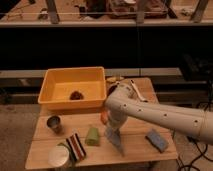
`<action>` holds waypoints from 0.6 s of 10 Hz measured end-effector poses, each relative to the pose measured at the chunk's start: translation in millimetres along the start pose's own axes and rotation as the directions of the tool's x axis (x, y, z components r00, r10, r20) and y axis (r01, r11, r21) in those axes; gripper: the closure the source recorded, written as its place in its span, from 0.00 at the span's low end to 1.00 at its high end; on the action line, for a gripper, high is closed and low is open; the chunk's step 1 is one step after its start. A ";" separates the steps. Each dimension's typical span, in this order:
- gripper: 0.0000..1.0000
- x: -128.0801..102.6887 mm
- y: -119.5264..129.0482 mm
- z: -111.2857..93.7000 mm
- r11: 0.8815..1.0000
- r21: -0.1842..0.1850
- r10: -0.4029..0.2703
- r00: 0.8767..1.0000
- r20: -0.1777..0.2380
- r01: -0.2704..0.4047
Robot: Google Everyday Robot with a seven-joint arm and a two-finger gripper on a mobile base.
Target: Wipe table surface with towel
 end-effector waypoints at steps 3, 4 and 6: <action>0.90 -37.9 -12.9 9.4 0.999 0.000 -0.048 0.999 0.025 0.048; 0.90 -48.0 -8.7 12.9 0.999 -0.001 -0.048 0.998 0.034 0.048; 0.90 -60.0 15.1 19.6 1.000 -0.003 -0.010 0.999 0.047 0.010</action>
